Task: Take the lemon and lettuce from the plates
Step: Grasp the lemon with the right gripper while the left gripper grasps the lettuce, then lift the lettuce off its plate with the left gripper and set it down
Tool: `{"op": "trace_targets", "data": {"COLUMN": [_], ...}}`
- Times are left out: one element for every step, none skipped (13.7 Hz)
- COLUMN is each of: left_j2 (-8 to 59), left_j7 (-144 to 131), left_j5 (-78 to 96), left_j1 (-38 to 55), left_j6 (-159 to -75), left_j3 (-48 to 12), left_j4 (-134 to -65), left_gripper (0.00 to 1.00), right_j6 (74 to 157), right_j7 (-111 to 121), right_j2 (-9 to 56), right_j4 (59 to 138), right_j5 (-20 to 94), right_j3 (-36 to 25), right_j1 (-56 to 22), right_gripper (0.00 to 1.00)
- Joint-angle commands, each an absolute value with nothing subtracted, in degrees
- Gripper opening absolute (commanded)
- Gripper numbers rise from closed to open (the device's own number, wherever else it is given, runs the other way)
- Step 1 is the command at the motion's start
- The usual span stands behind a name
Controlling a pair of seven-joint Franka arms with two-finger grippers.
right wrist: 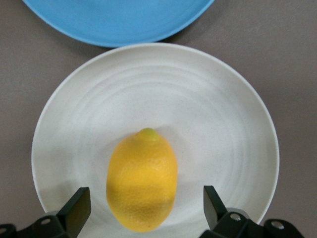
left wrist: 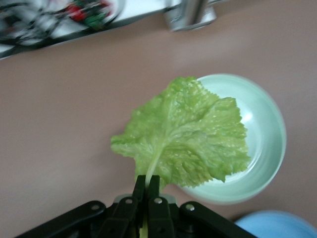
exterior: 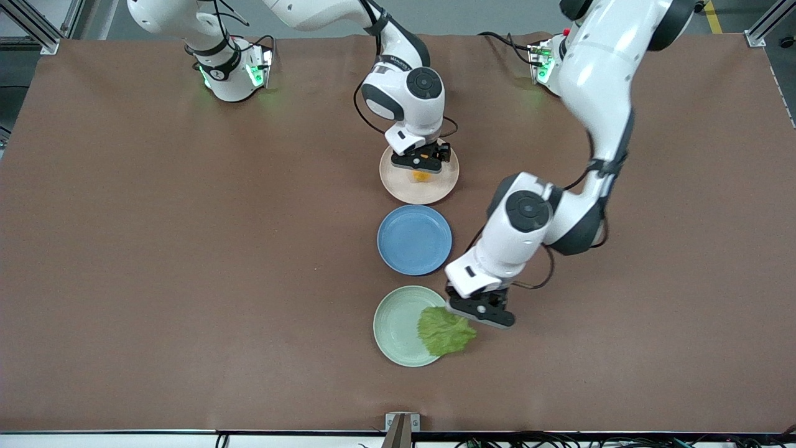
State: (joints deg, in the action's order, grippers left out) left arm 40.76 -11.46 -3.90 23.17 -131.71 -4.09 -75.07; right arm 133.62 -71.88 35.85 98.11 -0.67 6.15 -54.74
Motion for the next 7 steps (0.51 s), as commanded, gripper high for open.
{"op": "trace_targets", "data": {"left_j2": [32.2, 30.4, 29.1, 28.0, 27.3, 27.0, 26.0], "left_j7": [-11.6, -11.2, -11.2, -11.2, -11.3, -11.2, -11.2], "left_j5": [-6.1, -6.5, -7.4, -9.0, -10.6, -11.8, -13.0], "left_j1": [17.7, 17.0, 15.3, 13.1, 10.7, 9.0, 7.9], "left_j6": [-128.8, -128.8, -128.8, -128.8, -128.8, -130.5, -134.5], "left_j3": [-4.3, -4.3, -4.1, -4.2, -4.2, -4.3, -4.3], "left_j4": [-86.3, -89.6, -92.6, -95.4, -98.1, -101.1, -105.3], "left_gripper": [0.01, 0.00, 0.00, 0.00, 0.00, 0.00, 0.00], "right_j6": [135.8, 136.1, 136.1, 136.2, 136.2, 136.1, 136.1], "right_j7": [-72.9, -72.9, -72.9, -72.9, -72.9, -72.8, -72.9], "right_j2": [37.0, 37.4, 37.6, 37.8, 37.9, 38.0, 38.2], "right_j4": [97.3, 97.3, 97.3, 97.3, 97.3, 97.3, 97.3], "right_j5": [0.5, 0.6, 0.6, 0.5, 0.5, 0.4, 0.4], "right_j3": [5.5, 5.5, 5.5, 5.5, 5.4, 5.4, 5.4], "right_j1": [-56.1, -56.2, -56.2, -56.2, -56.2, -56.2, -56.2], "right_gripper": [1.00, 1.00, 0.98, 0.95, 0.93, 0.86, 0.73]}}
